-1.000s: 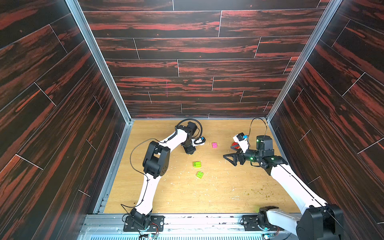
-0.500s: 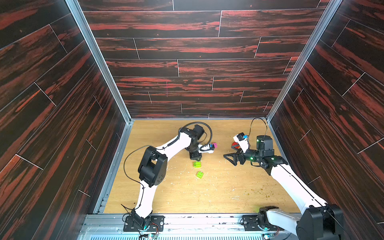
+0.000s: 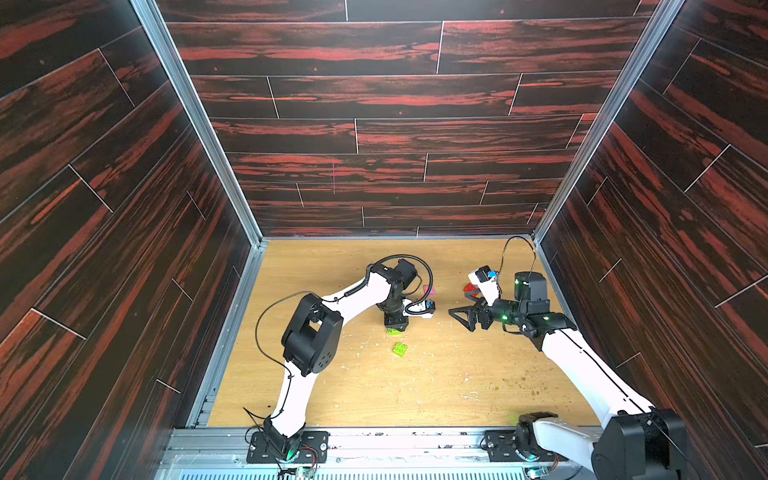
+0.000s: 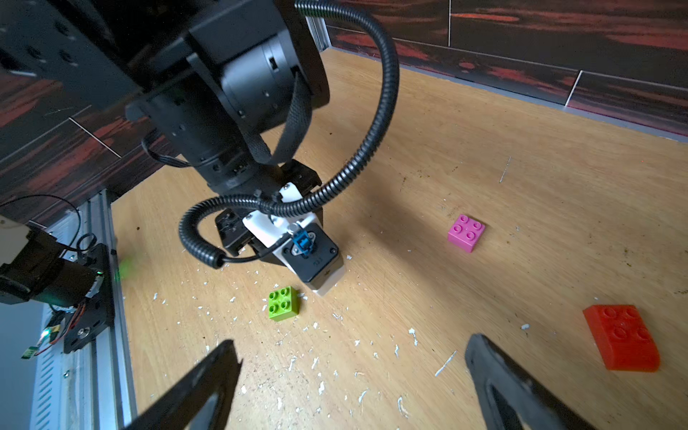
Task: Assemble the letter s with lego
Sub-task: Assemble the lego brick with the lego brick.
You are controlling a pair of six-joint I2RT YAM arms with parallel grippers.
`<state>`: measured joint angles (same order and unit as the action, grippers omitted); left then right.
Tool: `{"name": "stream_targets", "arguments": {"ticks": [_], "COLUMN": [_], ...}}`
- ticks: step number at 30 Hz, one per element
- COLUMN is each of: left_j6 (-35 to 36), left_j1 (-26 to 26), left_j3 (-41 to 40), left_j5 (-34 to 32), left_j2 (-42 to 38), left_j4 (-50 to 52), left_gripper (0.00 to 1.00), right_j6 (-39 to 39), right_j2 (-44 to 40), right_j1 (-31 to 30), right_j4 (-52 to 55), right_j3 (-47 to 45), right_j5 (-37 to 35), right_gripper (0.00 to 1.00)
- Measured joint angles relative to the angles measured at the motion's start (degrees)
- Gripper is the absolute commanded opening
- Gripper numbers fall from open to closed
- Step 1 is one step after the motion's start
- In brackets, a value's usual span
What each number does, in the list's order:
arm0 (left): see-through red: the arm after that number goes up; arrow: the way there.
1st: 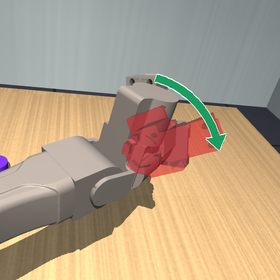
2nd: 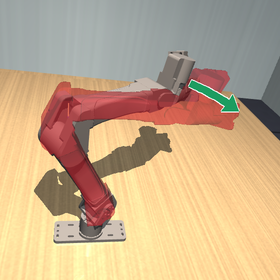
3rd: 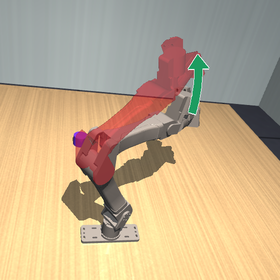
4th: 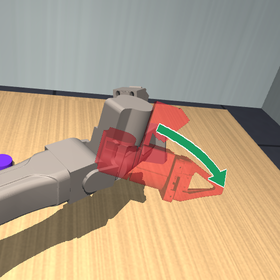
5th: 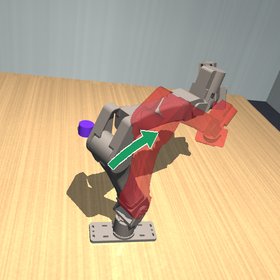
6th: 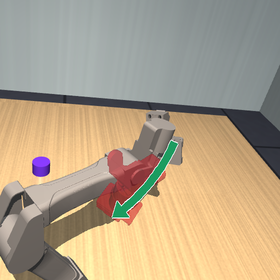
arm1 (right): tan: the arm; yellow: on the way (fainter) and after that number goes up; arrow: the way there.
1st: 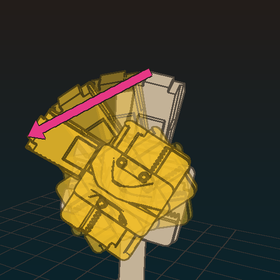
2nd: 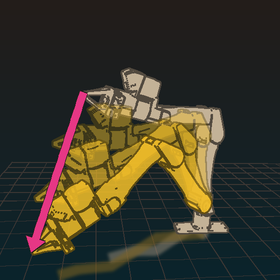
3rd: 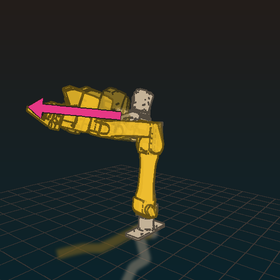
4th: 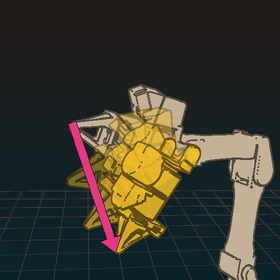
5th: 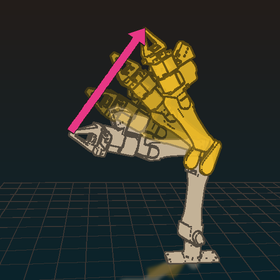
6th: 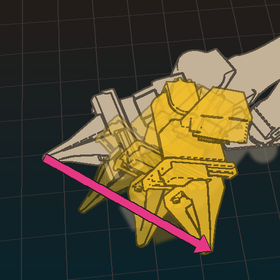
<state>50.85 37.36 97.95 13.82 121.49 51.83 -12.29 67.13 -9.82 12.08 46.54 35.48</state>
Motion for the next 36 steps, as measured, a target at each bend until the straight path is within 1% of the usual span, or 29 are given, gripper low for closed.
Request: {"name": "stream_targets", "arguments": {"ticks": [8,18,36], "left_j6": [-0.8,-2.8,-3.3], "left_j1": [0.2,0.7,1.4], "left_j3": [-0.7,-0.3,-0.6], "left_j5": [-1.5,-2.3,-3.8], "left_j2": [0.4,1.5,1.6], "left_j4": [-2.2,-2.6,-3.5], "left_gripper": [0.22,0.22,0.2], "right_j6": [0.0,-0.4,-0.9], "right_j2": [0.0,0.0,-0.3], "right_j1": [0.0,0.2,0.3], "right_j4": [0.2,0.4,0.7], "right_j3": [0.0,0.0,-0.1], "right_j5": [0.0,0.0,-0.4], "right_gripper": [0.98,0.98,0.98]}}
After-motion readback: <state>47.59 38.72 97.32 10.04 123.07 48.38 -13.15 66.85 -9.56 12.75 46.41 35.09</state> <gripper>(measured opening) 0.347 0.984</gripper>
